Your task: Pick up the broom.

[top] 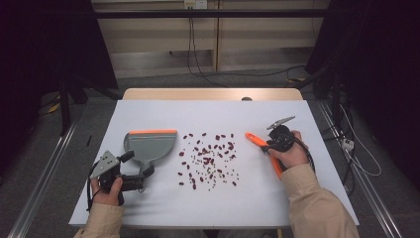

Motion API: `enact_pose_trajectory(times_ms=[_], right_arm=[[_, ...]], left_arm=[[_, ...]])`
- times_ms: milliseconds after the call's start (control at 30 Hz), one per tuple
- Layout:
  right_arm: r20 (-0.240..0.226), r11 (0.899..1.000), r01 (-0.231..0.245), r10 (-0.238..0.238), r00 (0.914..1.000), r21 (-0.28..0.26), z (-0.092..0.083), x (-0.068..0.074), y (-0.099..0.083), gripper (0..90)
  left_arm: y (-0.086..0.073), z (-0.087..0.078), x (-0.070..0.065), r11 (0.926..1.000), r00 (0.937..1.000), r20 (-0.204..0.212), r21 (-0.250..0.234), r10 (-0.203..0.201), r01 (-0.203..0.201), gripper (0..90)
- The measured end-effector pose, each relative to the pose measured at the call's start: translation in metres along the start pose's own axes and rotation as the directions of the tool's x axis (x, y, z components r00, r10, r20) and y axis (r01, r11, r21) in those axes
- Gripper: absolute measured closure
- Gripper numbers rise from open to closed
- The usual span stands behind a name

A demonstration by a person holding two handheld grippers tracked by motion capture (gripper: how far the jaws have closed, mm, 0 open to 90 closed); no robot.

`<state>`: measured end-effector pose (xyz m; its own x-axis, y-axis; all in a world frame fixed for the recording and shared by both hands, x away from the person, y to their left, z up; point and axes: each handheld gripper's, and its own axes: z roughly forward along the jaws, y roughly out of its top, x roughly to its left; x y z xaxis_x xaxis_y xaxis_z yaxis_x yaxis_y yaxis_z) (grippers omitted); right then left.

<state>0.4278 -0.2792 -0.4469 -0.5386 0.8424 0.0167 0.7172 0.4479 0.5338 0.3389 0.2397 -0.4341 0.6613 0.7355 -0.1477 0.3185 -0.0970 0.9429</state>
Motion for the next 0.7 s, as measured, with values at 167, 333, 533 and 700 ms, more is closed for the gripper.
enact_pose_trajectory(times_ms=[167,333,533,700], right_arm=[[-0.014,0.999,-0.04,0.04,0.9991,0.028,0.002,-0.003,0.004,69.3],[0.007,0.997,-0.068,0.068,0.9976,0.041,0.002,-0.002,0.007,70.7],[0.006,0.996,-0.089,0.089,0.996,0.025,0.001,-0.002,0.006,70.8],[-0.004,0.992,-0.115,0.115,0.9933,-0.05,-0.009,-0.006,0.002,70.8]], left_arm=[[0.0,0.0,0.001,1.0,1.0,-0.004,-0.003,-0.002,0.002,2.9],[0.001,-0.002,0.001,0.9999,1.0,-0.006,-0.014,0.001,-0.001,2.9],[0.001,-0.003,0.002,0.9998,0.9999,-0.011,-0.017,-0.005,0.005,2.9],[0.003,-0.004,0.001,0.9998,0.9998,-0.016,-0.016,0.012,-0.012,2.9]])
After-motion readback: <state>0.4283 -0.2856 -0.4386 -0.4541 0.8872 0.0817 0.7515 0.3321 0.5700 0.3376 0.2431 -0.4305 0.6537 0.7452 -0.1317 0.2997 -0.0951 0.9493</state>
